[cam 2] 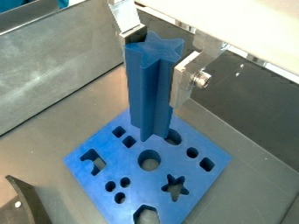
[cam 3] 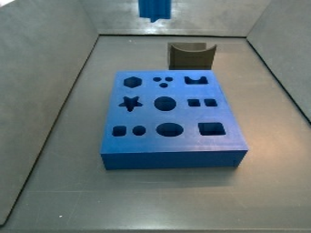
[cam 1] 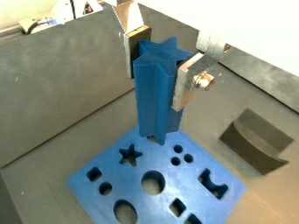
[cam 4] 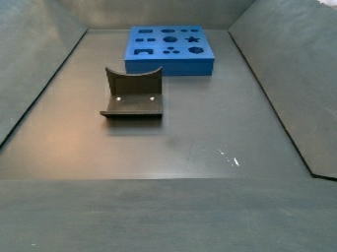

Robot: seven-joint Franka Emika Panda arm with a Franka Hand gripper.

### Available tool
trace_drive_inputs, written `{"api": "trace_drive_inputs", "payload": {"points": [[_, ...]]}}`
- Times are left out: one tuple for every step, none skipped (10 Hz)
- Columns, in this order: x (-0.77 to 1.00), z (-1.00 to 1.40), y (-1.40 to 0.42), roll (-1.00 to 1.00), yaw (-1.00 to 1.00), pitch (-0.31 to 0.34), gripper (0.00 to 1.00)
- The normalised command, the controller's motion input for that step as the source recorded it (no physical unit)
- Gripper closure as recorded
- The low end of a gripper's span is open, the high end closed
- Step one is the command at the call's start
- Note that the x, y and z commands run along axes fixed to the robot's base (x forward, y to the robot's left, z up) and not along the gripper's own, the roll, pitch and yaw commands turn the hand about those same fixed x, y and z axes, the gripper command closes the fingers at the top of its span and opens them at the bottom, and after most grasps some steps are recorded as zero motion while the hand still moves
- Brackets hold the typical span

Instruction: Insert the star object.

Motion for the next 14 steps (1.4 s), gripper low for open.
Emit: {"api": "trace_drive_inputs", "payload": {"points": [[-0.03, -1.00, 0.09, 0.00, 0.03, 0.000, 1.00], [0.00, -1.00, 0.07, 0.00, 0.10, 0.000, 1.00], [0.00, -1.00, 0.00, 0.00, 0.16, 0.000, 1.00], [0.00, -1.00, 0.00, 0.00, 0.15, 0.000, 1.00], [-0.04, -1.00, 0.00, 0.00, 0.23, 0.000, 1.00], [-0.08, -1.00, -0.07, 0.00, 0.46, 0.000, 1.00], [-0.18, -1.00, -0.03, 0.00, 0.58, 0.000, 1.00], [-0.11, -0.90, 0.00, 0.00, 0.53, 0.000, 1.00], [0.00, -0.72, 0.00, 0.01, 0.39, 0.004, 1.00], [0.00, -0.40, 0.00, 0.01, 0.08, 0.036, 1.00], [0.01, -0.19, 0.04, 0.06, 0.00, 0.061, 1.00], [0.11, -0.24, 0.08, 0.08, -0.05, 0.076, 1.00], [0.00, -0.27, 0.07, 0.03, -0.37, 0.070, 1.00], [-0.13, -0.30, 0.01, 0.00, -0.50, 0.030, 1.00]]}}
